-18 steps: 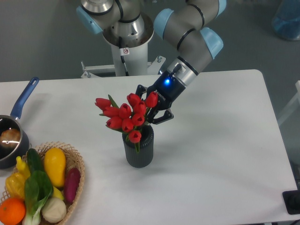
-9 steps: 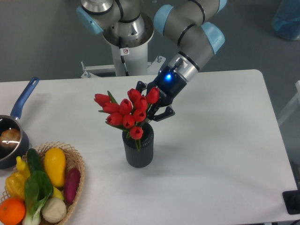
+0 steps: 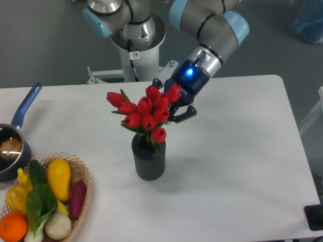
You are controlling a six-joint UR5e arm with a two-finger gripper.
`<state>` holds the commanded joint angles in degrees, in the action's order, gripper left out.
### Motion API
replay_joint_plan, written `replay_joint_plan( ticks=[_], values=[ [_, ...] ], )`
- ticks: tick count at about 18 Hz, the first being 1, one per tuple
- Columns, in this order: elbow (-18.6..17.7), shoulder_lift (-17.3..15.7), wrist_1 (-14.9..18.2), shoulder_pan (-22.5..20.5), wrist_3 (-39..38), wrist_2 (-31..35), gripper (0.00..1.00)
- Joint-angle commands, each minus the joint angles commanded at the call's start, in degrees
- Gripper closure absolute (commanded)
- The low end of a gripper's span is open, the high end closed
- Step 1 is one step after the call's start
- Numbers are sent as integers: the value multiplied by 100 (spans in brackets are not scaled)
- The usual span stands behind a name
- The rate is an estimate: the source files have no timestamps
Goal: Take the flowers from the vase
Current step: 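Lift the gripped tulip bunch straight up out of the vase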
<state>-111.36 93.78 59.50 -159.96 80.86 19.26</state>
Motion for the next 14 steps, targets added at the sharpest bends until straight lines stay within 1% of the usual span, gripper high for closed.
replay_joint_plan(
  ticks=[5,8,14],
  values=[
    [35,-114,-9,-140,-220,-176,63],
    [35,-123,0,-237,-255,-457,63],
    [35,-202,0,-317,-360,-537,63]
  ],
)
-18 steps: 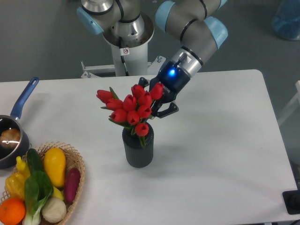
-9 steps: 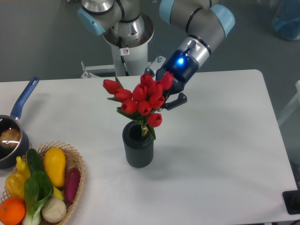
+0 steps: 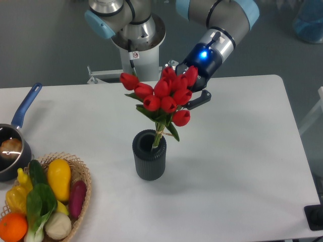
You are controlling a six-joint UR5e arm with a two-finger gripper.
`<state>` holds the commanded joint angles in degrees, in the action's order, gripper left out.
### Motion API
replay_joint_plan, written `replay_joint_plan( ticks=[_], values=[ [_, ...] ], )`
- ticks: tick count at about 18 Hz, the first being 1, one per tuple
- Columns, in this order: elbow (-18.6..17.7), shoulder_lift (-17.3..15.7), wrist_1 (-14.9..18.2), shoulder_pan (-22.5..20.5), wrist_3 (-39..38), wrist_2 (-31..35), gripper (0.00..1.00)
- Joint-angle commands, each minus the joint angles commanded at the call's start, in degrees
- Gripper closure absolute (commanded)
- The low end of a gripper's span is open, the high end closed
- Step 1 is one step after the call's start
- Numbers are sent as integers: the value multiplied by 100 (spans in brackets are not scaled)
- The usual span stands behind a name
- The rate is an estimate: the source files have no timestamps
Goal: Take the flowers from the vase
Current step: 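Lift the gripped tulip bunch straight up out of the vase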
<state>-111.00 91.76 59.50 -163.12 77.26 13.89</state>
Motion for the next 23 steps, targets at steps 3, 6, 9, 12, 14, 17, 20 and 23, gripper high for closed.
replay_joint_plan(
  ticks=[3,6,9,12,14,17,20,23],
  values=[
    [9,-26,0,-96,-53,-166,63],
    [9,-44,0,-176,-97,-308,63],
    [9,-53,0,-202,-141,-387,63],
    [9,-79,0,-299,-246,-545,63],
    [9,-88,0,-351,-247,-624,63],
    [9,-88,0,-387,-255,-712,63],
    [9,-123,0,-483,-308,-782,63],
    [9,-132,0,-483,-466,-870,63]
  ],
)
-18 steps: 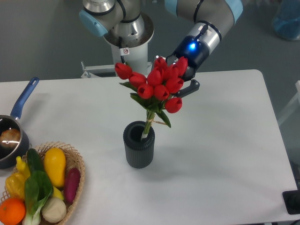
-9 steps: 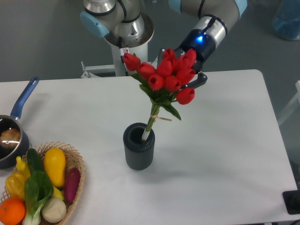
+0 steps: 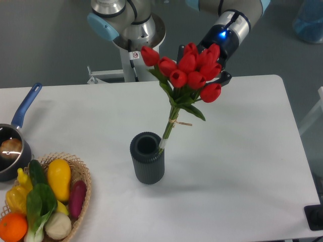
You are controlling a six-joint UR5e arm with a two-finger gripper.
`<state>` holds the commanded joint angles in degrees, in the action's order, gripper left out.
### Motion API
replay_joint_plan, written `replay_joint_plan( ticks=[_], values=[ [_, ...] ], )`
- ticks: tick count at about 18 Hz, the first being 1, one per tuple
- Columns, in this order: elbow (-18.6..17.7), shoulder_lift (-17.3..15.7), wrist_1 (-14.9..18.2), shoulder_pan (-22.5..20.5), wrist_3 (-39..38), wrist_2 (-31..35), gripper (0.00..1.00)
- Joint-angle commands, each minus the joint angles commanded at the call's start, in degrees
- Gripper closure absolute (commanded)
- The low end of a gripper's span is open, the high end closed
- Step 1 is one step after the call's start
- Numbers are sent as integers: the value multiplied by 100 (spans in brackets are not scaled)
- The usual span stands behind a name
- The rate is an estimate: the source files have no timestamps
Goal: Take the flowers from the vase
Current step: 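Lift the gripped tulip bunch straight up out of the vase, then carry the tulip bunch up and away from the vase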
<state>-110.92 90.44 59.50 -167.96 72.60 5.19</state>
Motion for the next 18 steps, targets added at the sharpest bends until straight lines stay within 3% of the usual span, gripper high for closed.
replay_joint_plan(
  ticks=[8,12,18],
  values=[
    [114,53,-9,-184,-35,9,63],
    [474,140,0,-194,-44,105,63],
    [905,369,-9,-9,26,1027,63]
  ],
)
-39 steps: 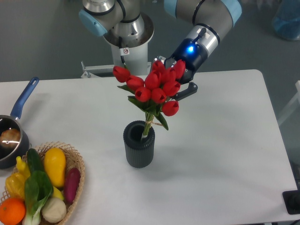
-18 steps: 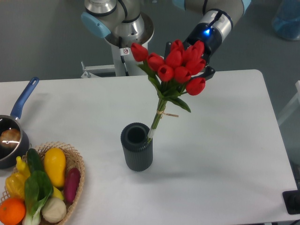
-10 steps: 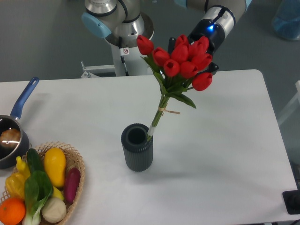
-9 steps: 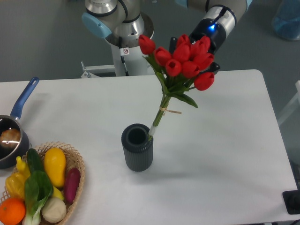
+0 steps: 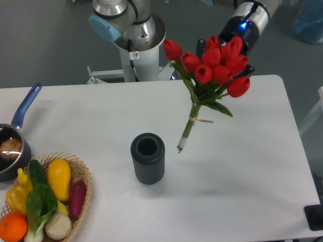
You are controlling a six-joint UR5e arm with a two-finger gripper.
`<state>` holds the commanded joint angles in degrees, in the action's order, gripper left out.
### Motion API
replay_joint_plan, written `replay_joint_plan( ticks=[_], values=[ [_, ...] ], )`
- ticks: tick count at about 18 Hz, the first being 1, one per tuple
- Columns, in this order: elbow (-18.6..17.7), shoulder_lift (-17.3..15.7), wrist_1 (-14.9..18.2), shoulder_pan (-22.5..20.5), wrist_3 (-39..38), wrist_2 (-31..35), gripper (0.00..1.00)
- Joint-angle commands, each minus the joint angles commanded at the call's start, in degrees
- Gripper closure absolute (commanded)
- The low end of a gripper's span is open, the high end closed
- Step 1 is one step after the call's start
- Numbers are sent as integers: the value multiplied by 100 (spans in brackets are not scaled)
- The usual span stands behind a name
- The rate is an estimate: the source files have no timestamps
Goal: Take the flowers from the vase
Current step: 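Carry the tulip bunch up and away from the vase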
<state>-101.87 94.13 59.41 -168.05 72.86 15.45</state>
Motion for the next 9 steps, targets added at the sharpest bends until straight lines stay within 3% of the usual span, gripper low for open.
replay_joint_plan(
  ticks=[9],
  values=[
    [88,123,-9,36,606,994,63]
  ],
)
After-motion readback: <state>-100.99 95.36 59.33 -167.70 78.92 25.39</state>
